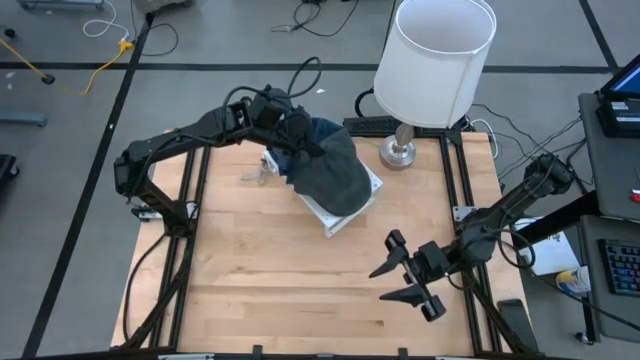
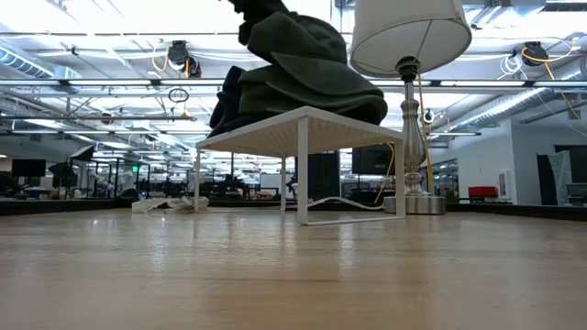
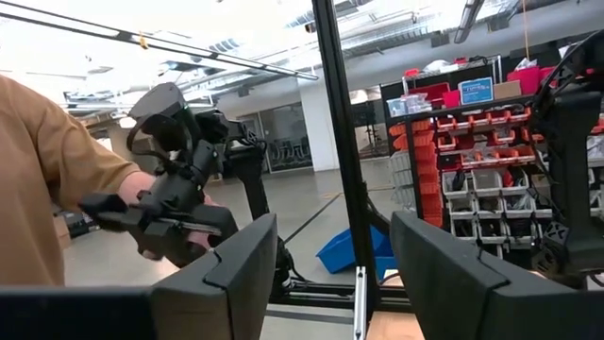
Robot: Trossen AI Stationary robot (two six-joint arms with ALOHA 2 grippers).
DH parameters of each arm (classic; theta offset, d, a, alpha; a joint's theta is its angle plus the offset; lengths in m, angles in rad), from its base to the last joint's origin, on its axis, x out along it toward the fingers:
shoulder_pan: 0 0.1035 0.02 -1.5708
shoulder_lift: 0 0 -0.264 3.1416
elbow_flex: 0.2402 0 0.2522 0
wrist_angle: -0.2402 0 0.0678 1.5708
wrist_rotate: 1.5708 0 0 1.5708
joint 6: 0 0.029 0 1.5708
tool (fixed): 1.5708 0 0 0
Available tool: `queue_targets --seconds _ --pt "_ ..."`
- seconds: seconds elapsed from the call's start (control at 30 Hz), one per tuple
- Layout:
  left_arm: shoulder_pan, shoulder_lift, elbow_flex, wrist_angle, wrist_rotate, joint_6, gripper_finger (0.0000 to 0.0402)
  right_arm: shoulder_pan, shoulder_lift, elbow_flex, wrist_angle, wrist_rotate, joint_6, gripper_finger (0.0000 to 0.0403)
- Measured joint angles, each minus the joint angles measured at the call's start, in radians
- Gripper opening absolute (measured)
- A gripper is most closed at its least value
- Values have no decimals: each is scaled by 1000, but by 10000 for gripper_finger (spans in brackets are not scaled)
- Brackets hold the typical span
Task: Pick & Place hat
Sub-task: Stack the gray cap on the stacked gray cap on the shelf
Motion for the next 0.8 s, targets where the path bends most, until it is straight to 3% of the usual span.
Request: queue_targets --seconds 0.33,0.6,0.8 --pt "-41 42 2 -112 -289 98 2 0 0 0 -4 0 -8 201" --pt "-97 111 1 -101 -434 128 2 0 0 0 -16 24 -30 201" --pt "-100 136 2 -144 -476 127 2 0 0 0 -22 25 -31 201"
